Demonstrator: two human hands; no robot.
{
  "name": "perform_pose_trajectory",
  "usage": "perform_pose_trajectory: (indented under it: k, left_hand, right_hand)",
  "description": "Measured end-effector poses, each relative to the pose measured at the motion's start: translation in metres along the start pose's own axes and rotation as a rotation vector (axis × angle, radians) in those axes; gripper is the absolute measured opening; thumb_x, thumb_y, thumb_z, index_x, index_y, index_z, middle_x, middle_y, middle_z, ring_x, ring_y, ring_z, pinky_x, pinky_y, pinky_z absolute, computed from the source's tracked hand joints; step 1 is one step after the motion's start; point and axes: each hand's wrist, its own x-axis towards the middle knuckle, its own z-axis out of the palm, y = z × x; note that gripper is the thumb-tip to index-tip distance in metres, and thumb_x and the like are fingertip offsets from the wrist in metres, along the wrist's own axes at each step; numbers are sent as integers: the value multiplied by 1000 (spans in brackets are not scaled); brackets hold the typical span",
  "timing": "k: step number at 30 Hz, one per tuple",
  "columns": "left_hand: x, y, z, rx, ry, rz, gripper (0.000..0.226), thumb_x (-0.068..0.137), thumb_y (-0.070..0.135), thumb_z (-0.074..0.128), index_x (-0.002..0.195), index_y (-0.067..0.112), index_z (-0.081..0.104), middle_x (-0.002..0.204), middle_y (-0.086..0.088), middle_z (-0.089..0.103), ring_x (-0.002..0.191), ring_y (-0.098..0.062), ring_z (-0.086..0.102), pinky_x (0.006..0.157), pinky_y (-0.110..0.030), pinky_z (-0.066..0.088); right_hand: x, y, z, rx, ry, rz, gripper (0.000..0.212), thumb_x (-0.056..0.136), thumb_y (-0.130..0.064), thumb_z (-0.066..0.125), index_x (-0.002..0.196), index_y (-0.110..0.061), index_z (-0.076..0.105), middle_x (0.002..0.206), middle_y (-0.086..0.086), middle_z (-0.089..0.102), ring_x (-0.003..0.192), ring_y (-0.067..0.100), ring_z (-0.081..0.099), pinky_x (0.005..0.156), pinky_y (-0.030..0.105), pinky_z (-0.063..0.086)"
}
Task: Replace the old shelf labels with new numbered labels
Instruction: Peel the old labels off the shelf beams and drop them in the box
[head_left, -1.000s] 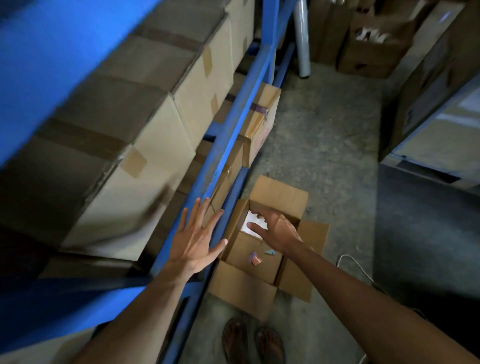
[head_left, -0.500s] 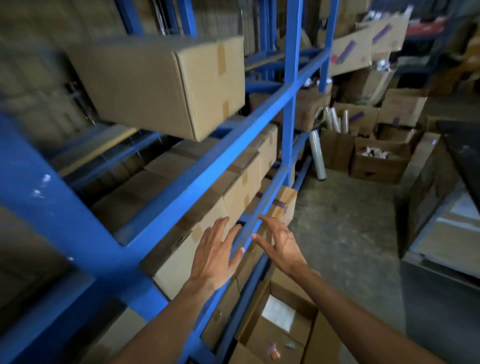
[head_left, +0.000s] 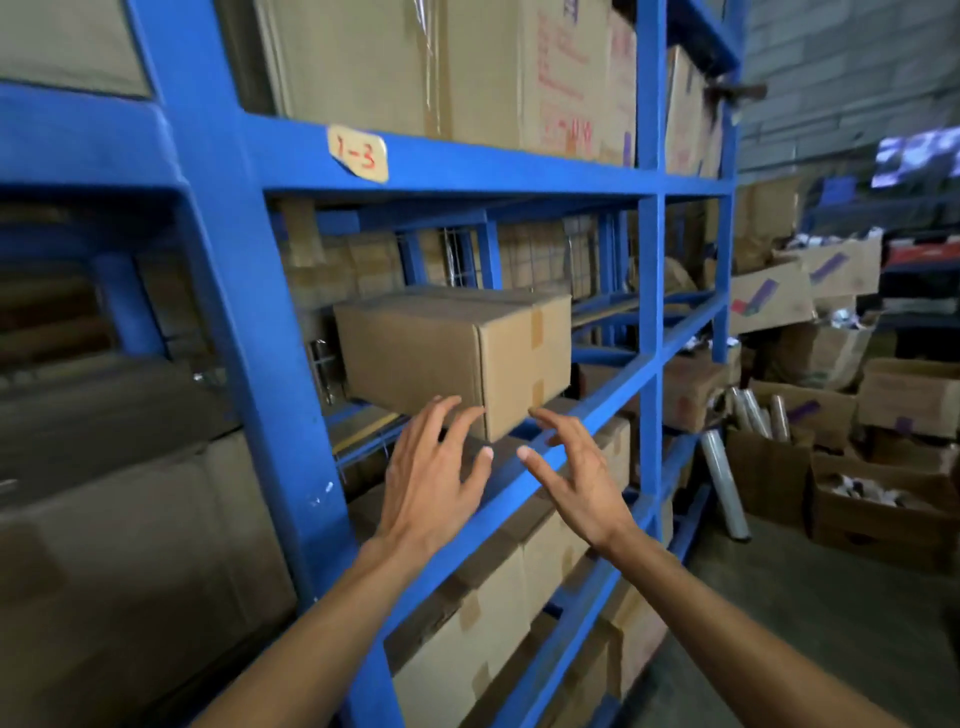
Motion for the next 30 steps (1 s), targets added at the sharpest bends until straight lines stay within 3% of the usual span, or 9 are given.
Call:
perform_pose_trajectory:
  k: [3, 6, 12, 19, 24, 27, 30]
  left_hand:
    - [21, 0, -39, 64, 102, 26, 43, 91, 32, 58, 132, 19, 57, 143, -5, 51, 141, -26, 40, 115, -46, 35]
    - [40, -1, -82, 168, 247, 72, 43, 88, 30, 59, 129, 21, 57, 141, -5, 53, 144, -25, 37, 119, -49, 29]
    - [67, -9, -150, 402, 465, 125, 45, 86, 25, 59, 130, 18, 58, 145, -11, 51, 151, -29, 25, 124, -53, 13]
    - [87, -31, -174, 673, 370, 68, 69, 79, 2, 62, 145, 17, 45, 164, -17, 20, 154, -34, 8, 124, -51, 3]
    - [90, -41, -166, 775, 381, 77, 70, 75, 3, 67, 142, 18, 51, 163, -19, 21, 153, -34, 14, 122, -51, 1]
    - [90, -45, -164, 790, 400, 84, 69, 76, 4, 67, 141, 18, 50, 163, -20, 23, 152, -35, 15, 122, -52, 3]
    - [90, -47, -163, 786, 410, 78, 67, 76, 4, 66, 140, 19, 51, 162, -20, 24, 152, -34, 17, 122, -52, 4]
  right_hand:
    - [26, -30, -1, 54, 18, -73, 51, 91, -55, 55, 138, -38, 44, 119, -15, 54, 105, -4, 50, 96, 25, 42]
    - [56, -66, -2, 163, 37, -137, 44, 92, -49, 59, 134, -38, 48, 113, -14, 58, 100, 1, 54, 87, 20, 40]
    - [109, -133, 0, 341, 80, -285, 37, 92, -37, 64, 128, -32, 58, 108, -8, 63, 99, 8, 59, 87, 24, 47]
    - [176, -182, 10, 355, 96, -284, 54, 94, -35, 63, 144, -24, 46, 127, -5, 53, 116, 10, 54, 96, 19, 41]
    - [207, -193, 22, 319, 154, -258, 63, 96, -35, 59, 151, -17, 34, 123, -1, 48, 101, 16, 54, 88, 25, 46]
    - [220, -193, 27, 325, 236, -246, 52, 95, -34, 60, 143, -17, 48, 114, 0, 52, 89, 14, 56, 78, 22, 48]
    - [226, -189, 28, 348, 299, -252, 31, 90, -32, 68, 120, -23, 66, 105, 2, 62, 82, 12, 58, 68, 16, 46]
